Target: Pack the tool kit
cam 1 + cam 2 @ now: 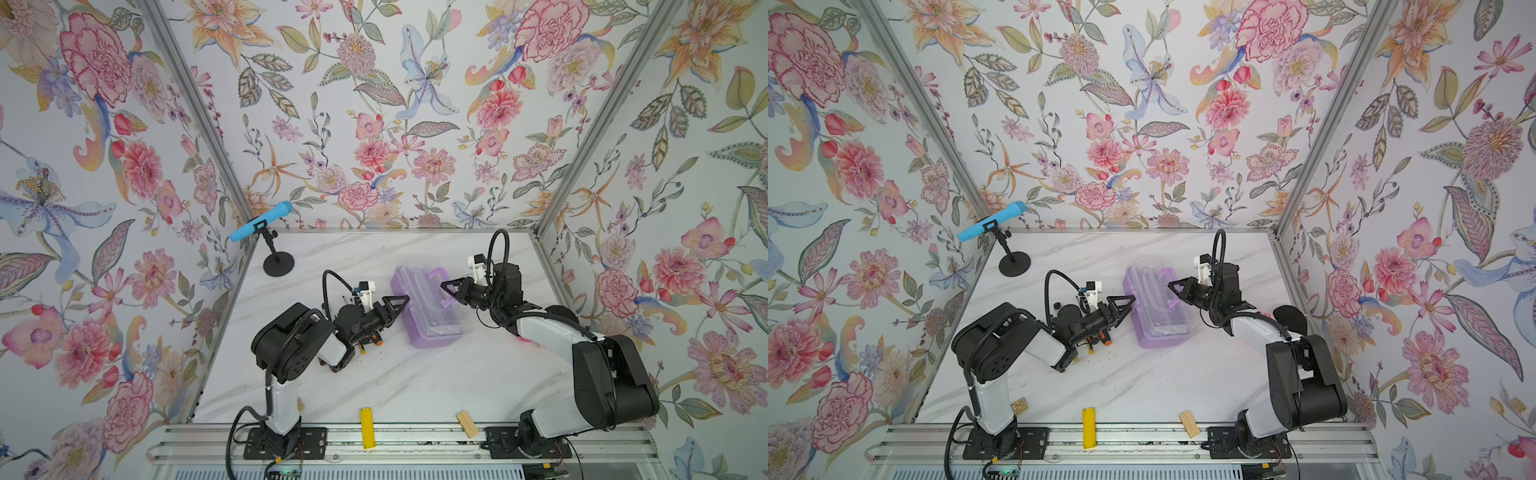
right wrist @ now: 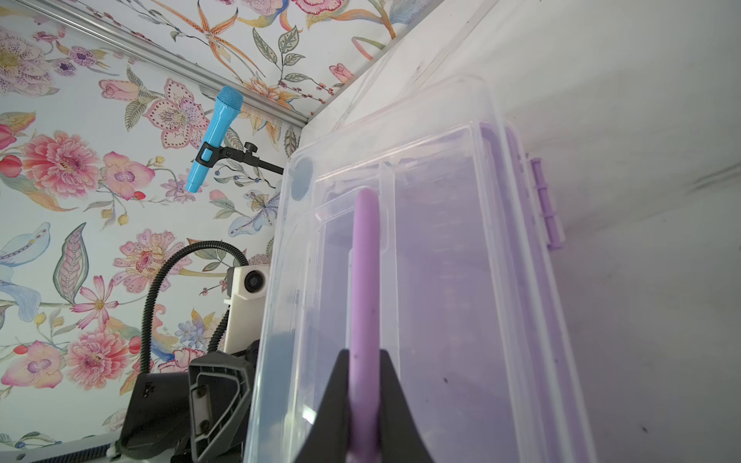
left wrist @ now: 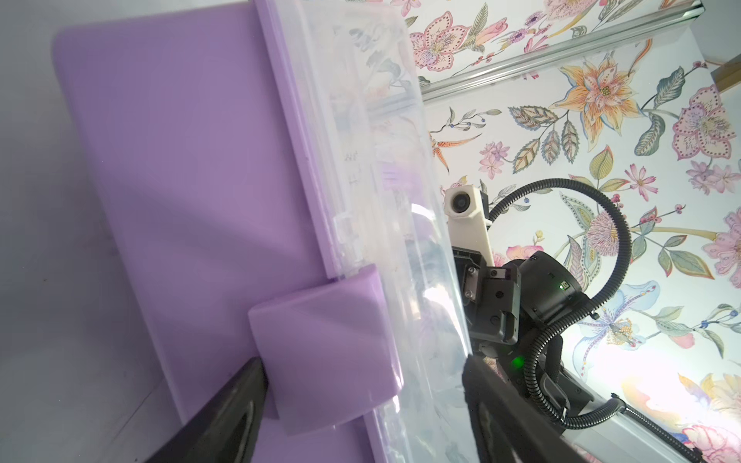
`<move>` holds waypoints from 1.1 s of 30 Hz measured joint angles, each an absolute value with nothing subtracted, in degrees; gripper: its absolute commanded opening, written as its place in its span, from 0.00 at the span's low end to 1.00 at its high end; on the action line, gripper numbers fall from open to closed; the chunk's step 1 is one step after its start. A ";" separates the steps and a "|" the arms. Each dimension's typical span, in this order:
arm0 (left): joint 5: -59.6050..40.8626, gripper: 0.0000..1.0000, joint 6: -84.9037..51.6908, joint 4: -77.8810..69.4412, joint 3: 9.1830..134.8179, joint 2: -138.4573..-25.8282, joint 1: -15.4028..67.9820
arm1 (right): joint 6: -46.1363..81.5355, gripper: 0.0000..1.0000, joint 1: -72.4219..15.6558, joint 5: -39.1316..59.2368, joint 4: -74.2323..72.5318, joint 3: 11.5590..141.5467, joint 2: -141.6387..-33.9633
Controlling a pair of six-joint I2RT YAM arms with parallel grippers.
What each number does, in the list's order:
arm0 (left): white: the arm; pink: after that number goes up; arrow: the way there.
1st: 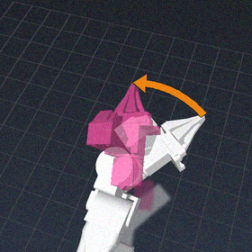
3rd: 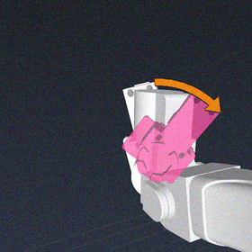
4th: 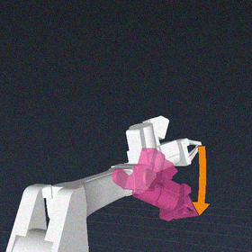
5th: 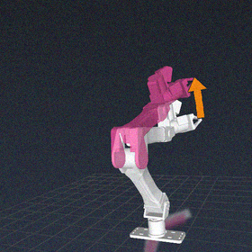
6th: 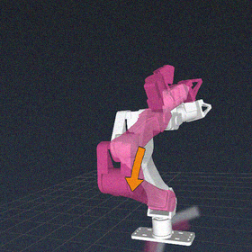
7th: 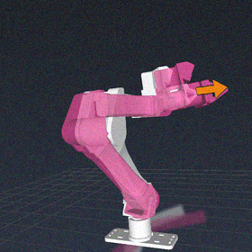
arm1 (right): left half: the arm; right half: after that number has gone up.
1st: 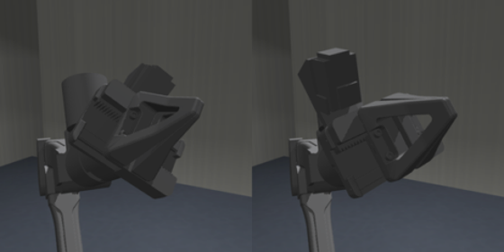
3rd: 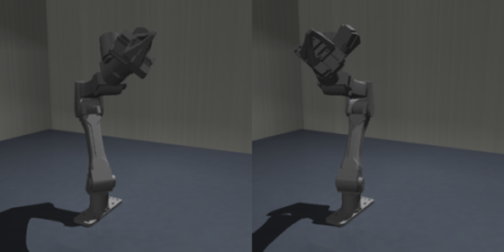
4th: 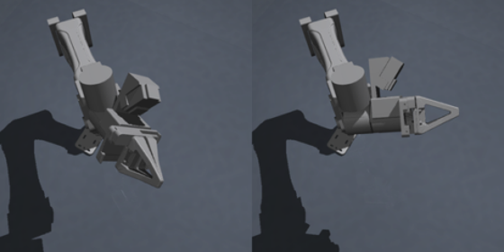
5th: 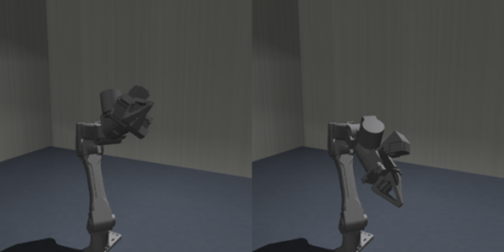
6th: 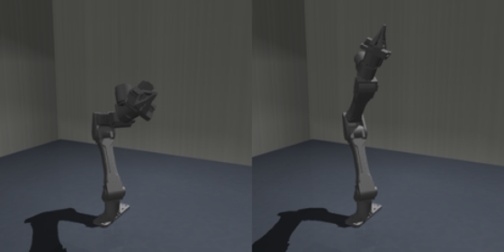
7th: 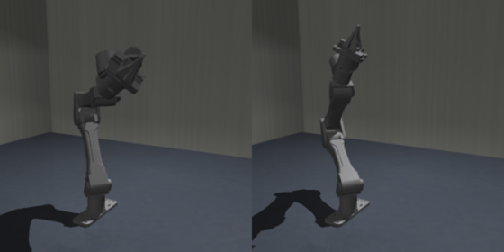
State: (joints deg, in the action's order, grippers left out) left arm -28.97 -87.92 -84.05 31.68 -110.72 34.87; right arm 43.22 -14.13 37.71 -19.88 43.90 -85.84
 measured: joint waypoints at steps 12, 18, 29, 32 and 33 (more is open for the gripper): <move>-30.06 0.80 -94.41 -84.49 35.05 -110.72 34.39 | 40.27 0.00 -13.67 32.64 -18.70 44.73 -85.49; -30.04 0.80 -95.39 -84.77 36.93 -110.72 34.39 | 38.92 0.00 -13.67 30.06 -18.04 45.04 -85.38; -33.15 0.80 -97.01 -88.40 42.33 -109.95 35.18 | 36.38 0.00 -16.60 25.50 -11.75 45.04 -85.47; -33.50 0.80 -97.25 -88.36 42.48 -109.93 35.18 | 35.70 0.00 -16.82 24.56 -11.25 45.04 -85.47; -33.65 0.80 -97.38 -88.36 42.54 -109.93 35.16 | 35.48 0.00 -16.93 24.34 -11.14 45.04 -85.45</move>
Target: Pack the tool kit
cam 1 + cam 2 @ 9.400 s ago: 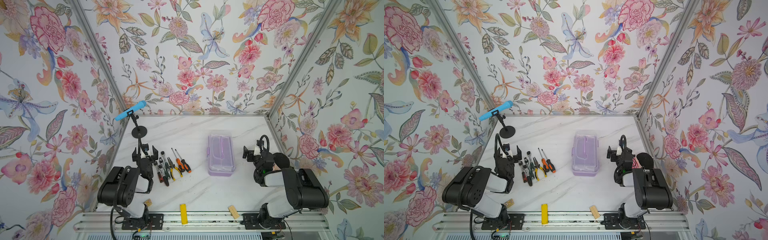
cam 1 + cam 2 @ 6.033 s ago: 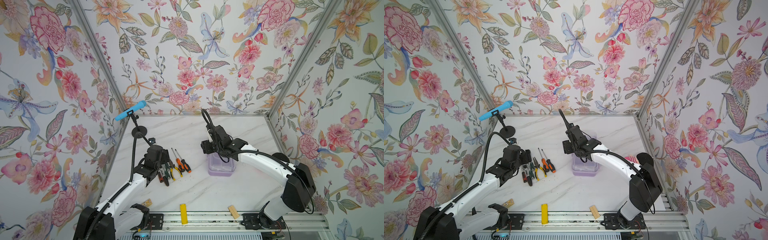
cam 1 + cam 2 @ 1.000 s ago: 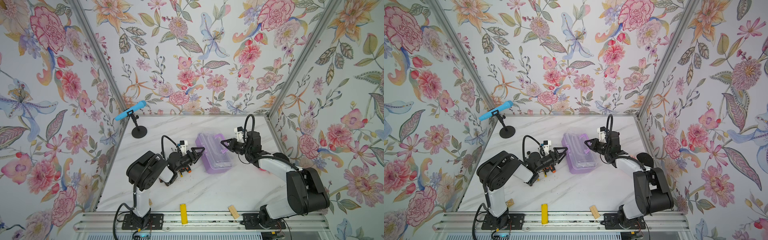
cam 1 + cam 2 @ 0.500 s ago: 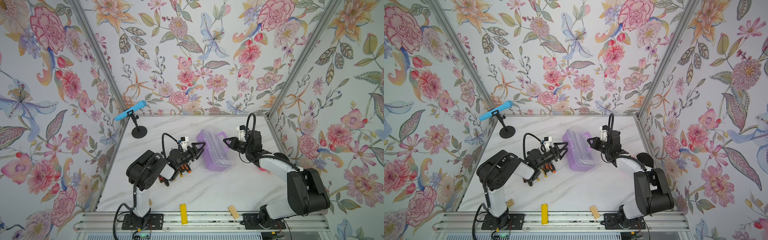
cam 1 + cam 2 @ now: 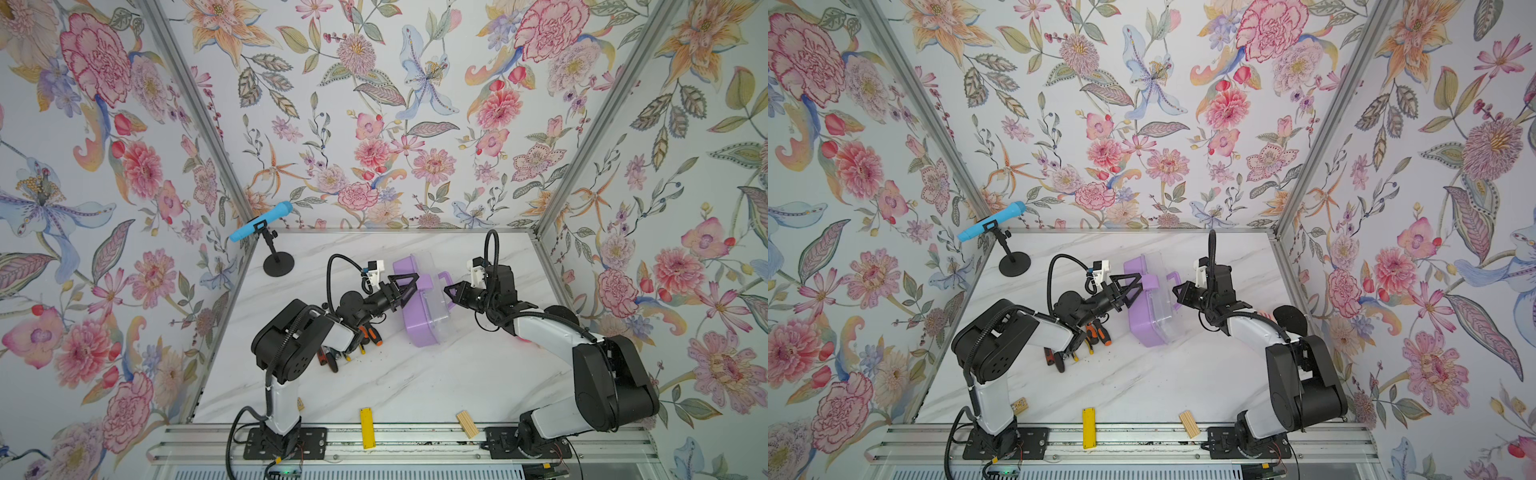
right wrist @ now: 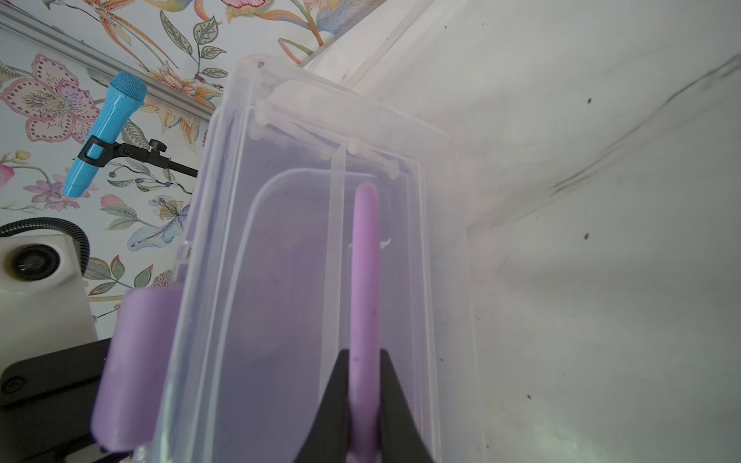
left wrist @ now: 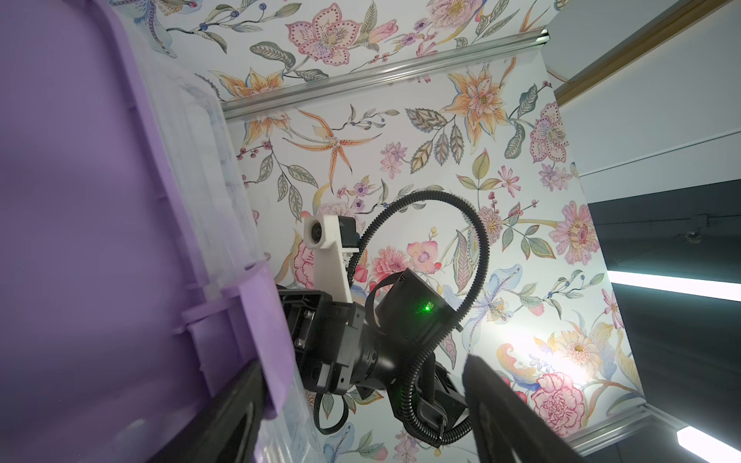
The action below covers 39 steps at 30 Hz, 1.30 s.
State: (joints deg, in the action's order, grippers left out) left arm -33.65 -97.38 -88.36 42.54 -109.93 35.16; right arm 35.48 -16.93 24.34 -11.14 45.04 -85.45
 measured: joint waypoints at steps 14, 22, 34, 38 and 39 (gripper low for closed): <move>-34.81 0.80 -94.00 -87.92 38.04 -109.93 31.79 | 32.27 0.00 -17.67 20.51 3.53 51.18 -78.41; -35.40 0.80 -86.98 -81.34 37.52 -109.93 31.14 | 31.73 0.00 -18.74 17.45 9.45 54.02 -77.97; -32.10 0.84 -72.18 -57.52 38.28 -98.83 29.23 | 31.09 0.00 -20.69 14.02 12.60 56.16 -80.07; -31.20 0.86 -68.31 -52.34 40.07 -97.23 29.23 | 31.33 0.00 -20.64 14.72 11.75 56.01 -80.68; -31.09 0.86 -67.75 -51.44 40.45 -97.21 29.26 | 31.79 0.00 -20.25 15.49 10.96 55.68 -80.58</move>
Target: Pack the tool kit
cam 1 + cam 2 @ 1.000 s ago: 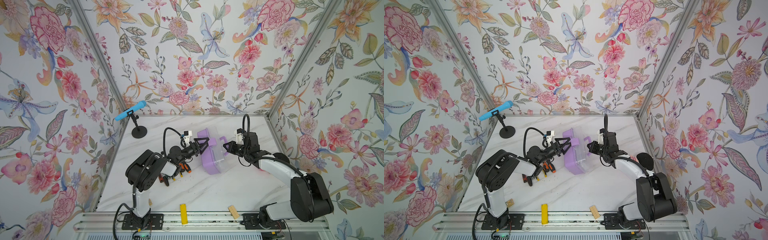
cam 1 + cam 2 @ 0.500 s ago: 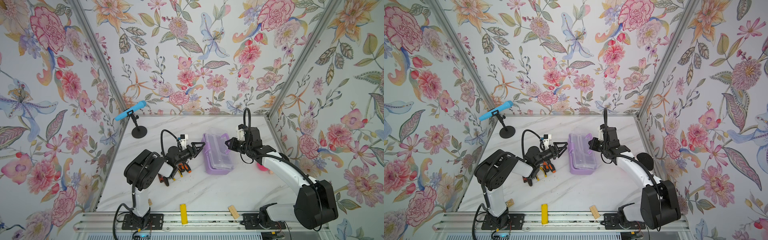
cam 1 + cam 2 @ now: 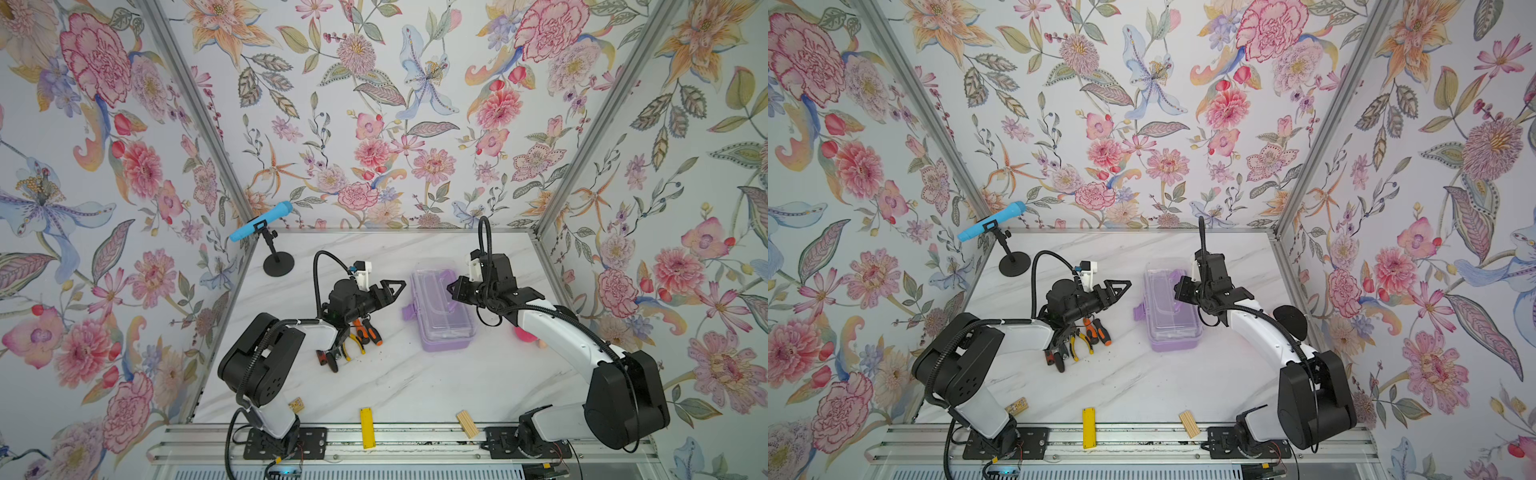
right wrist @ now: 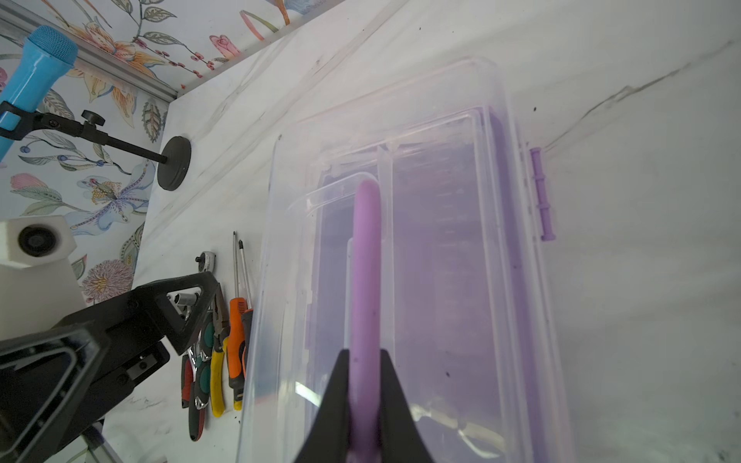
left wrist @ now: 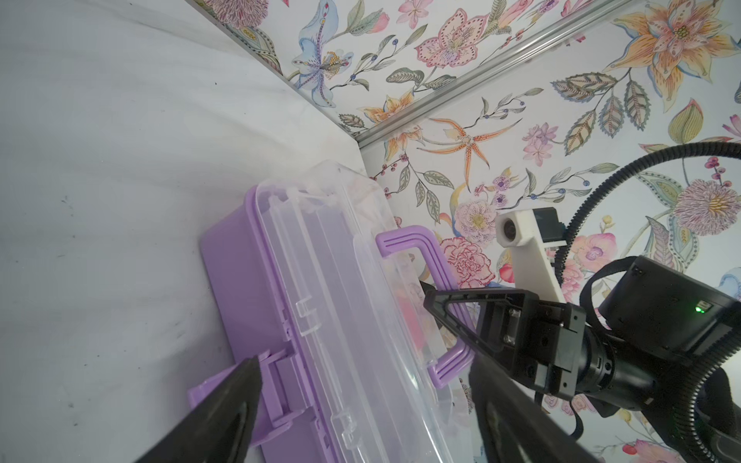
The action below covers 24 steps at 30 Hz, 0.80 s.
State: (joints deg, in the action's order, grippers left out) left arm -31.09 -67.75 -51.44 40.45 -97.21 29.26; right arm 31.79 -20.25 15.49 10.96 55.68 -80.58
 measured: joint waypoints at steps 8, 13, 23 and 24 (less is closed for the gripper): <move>-31.09 0.95 -64.97 -47.31 41.69 -97.21 29.36 | 41.74 0.00 -12.53 30.50 -2.92 49.30 -80.14; -31.09 0.94 -64.64 -46.65 45.10 -98.10 30.46 | 49.67 0.00 -10.37 38.13 -12.88 45.12 -80.53; -31.75 0.93 -65.98 -49.23 50.92 -104.09 33.15 | 54.85 0.00 -9.10 45.28 -20.69 43.05 -82.46; -31.90 0.93 -66.04 -49.23 51.55 -104.38 33.26 | 54.72 0.00 -8.99 45.39 -20.62 43.05 -82.46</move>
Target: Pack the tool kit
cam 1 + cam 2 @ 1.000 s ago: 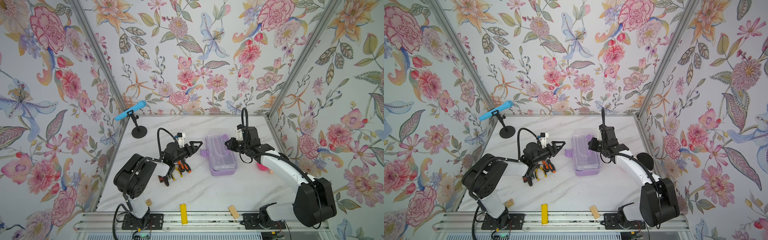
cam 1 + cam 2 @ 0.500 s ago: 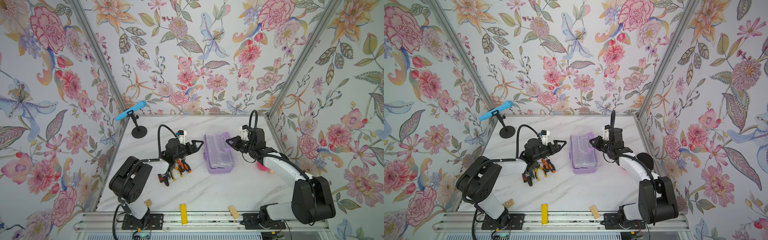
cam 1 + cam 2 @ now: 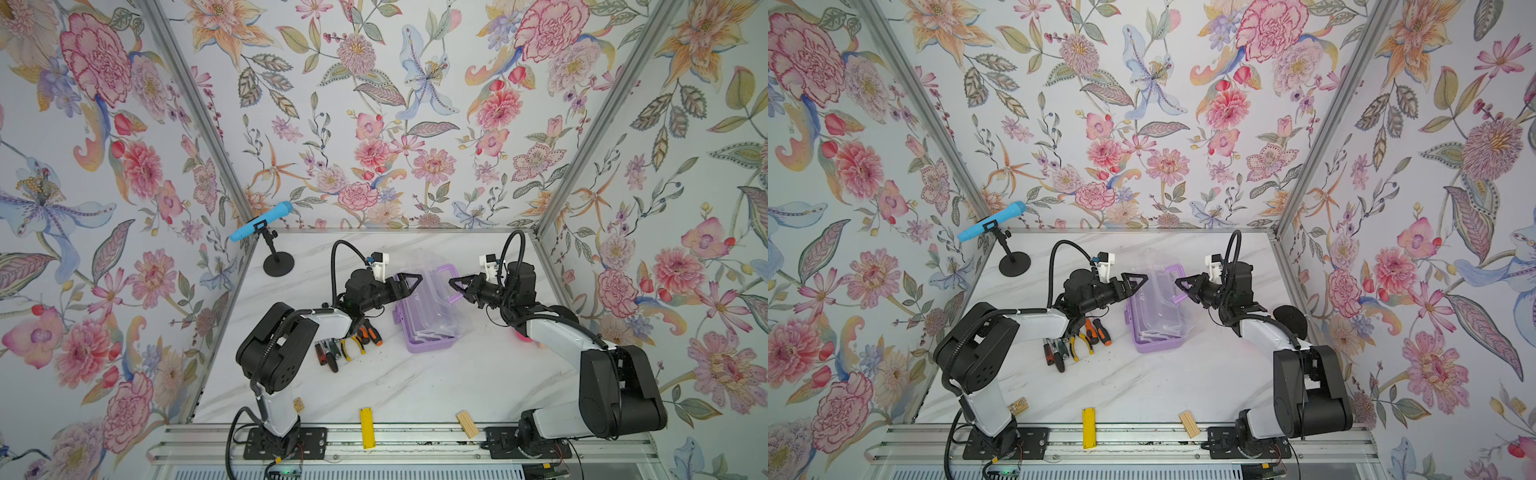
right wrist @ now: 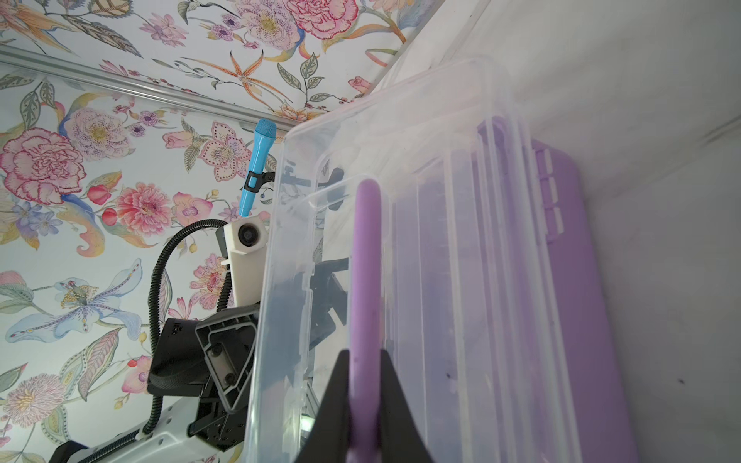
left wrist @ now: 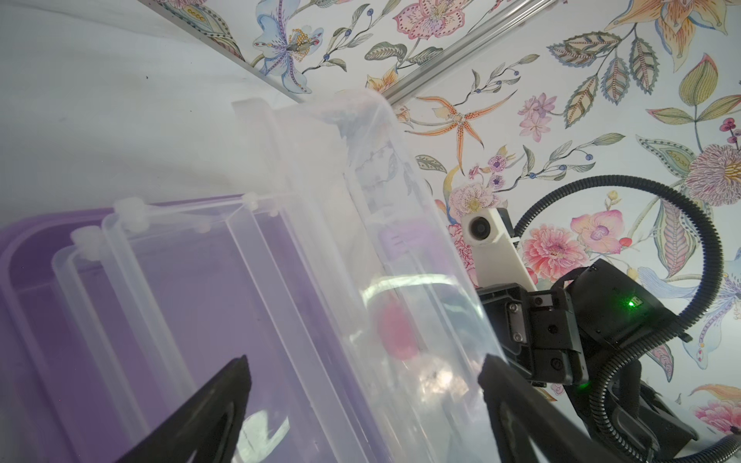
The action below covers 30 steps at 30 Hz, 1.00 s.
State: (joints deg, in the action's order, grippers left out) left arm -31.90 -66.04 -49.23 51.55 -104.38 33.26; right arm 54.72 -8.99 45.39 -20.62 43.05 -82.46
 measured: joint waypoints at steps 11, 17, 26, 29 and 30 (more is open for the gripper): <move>-33.10 0.92 -66.39 -45.43 59.22 -104.71 34.59 | 49.45 0.65 -8.36 45.58 -15.55 45.10 -81.52; -33.43 0.92 -65.73 -41.23 64.20 -105.56 35.73 | 46.35 0.80 -7.77 43.77 -10.63 46.54 -78.08; -34.30 0.92 -63.77 -36.88 75.96 -112.42 38.13 | 38.22 0.88 -6.17 24.80 6.83 49.54 -67.37; -34.39 0.92 -63.77 -36.21 78.76 -114.56 38.81 | 36.49 0.89 -5.06 19.55 10.37 49.58 -64.05; -34.50 0.92 -63.79 -36.03 79.48 -115.09 38.94 | 36.12 0.89 -4.67 18.44 11.20 49.63 -63.55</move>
